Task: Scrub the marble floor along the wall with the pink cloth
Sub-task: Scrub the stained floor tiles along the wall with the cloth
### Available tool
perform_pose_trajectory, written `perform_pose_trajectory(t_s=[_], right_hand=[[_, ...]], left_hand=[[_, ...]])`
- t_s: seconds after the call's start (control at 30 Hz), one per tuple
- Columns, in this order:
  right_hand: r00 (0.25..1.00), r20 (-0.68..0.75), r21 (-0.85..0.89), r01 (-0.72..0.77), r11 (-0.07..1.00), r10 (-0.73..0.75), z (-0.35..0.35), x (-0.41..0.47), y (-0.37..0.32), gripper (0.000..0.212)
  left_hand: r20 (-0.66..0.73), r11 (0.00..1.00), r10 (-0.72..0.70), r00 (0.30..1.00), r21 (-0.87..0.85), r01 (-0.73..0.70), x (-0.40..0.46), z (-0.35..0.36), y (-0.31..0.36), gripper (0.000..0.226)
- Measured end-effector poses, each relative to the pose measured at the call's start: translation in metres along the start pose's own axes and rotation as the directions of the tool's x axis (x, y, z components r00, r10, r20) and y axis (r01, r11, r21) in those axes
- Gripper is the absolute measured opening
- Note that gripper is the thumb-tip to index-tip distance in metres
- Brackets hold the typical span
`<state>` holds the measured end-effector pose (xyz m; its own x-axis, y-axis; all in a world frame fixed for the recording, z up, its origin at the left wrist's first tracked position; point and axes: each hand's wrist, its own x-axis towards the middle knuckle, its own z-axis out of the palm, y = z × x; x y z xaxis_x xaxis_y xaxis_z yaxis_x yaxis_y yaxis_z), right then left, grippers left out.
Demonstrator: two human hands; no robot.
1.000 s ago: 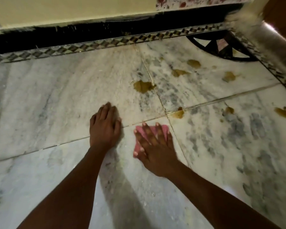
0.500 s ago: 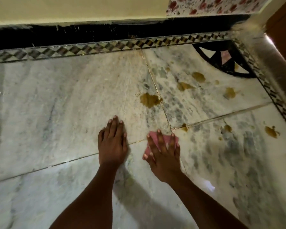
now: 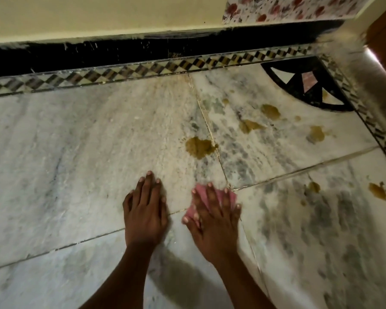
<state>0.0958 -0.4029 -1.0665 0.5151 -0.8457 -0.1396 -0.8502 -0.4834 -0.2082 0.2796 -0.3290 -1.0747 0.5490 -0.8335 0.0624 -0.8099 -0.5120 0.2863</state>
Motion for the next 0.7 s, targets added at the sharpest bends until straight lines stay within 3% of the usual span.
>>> perform_pose_trajectory(t_s=[0.07, 0.13, 0.2, 0.23, 0.3, 0.37, 0.43, 0.5, 0.63, 0.7], right_hand=[[1.0, 0.0, 0.0, -0.025, 1.0, 0.025, -0.004, -0.003, 0.027, 0.082], [0.97, -0.077, -0.007, -0.232, 0.973, 0.231, 0.0, 0.028, 0.036, 0.083], [0.86, -0.153, 0.071, -0.482, 0.873, 0.487, 0.006, 0.073, 0.018, 0.084], [0.824, -0.143, 0.117, -0.536, 0.836, 0.548, 0.005, 0.09, -0.001, 0.084], [0.89, -0.161, 0.079, -0.419, 0.905, 0.426, 0.008, 0.099, -0.031, 0.083], [0.976, -0.153, -0.017, -0.161, 0.987, 0.156, 0.009, 0.072, -0.039, 0.082], [0.992, -0.124, -0.049, -0.026, 0.998, 0.019, 0.006, 0.04, -0.021, 0.083], [0.991, -0.115, -0.072, -0.084, 0.994, 0.075, 0.004, 0.034, 0.003, 0.083], [0.888, -0.183, 0.044, -0.421, 0.906, 0.421, 0.011, 0.103, -0.002, 0.085], [0.937, -0.127, 0.009, -0.327, 0.945, 0.325, 0.011, 0.13, -0.016, 0.085]], left_hand=[[0.003, 1.0, -0.009, 1.0, 0.001, 0.009, 0.001, 0.0, 0.002, 0.057], [-0.002, 1.0, -0.011, 1.0, 0.006, 0.011, 0.001, 0.001, 0.001, 0.058], [-0.009, 1.0, -0.01, 1.0, -0.006, 0.01, 0.001, 0.004, 0.001, 0.058], [-0.016, 1.0, -0.019, 1.0, -0.009, 0.019, 0.0, 0.004, 0.001, 0.058], [-0.029, 1.0, -0.029, 0.999, -0.011, 0.029, 0.0, 0.006, 0.001, 0.057], [-0.041, 1.0, -0.021, 0.999, -0.009, 0.021, 0.0, 0.005, 0.001, 0.055], [-0.035, 1.0, -0.025, 0.999, 0.005, 0.026, 0.0, 0.005, -0.001, 0.055], [-0.028, 1.0, -0.023, 0.999, -0.003, 0.023, 0.0, 0.004, 0.001, 0.054], [-0.029, 0.999, -0.049, 0.998, -0.015, 0.048, -0.001, 0.007, -0.001, 0.055], [-0.019, 0.997, -0.069, 0.997, -0.027, 0.068, -0.001, 0.007, 0.0, 0.057]])
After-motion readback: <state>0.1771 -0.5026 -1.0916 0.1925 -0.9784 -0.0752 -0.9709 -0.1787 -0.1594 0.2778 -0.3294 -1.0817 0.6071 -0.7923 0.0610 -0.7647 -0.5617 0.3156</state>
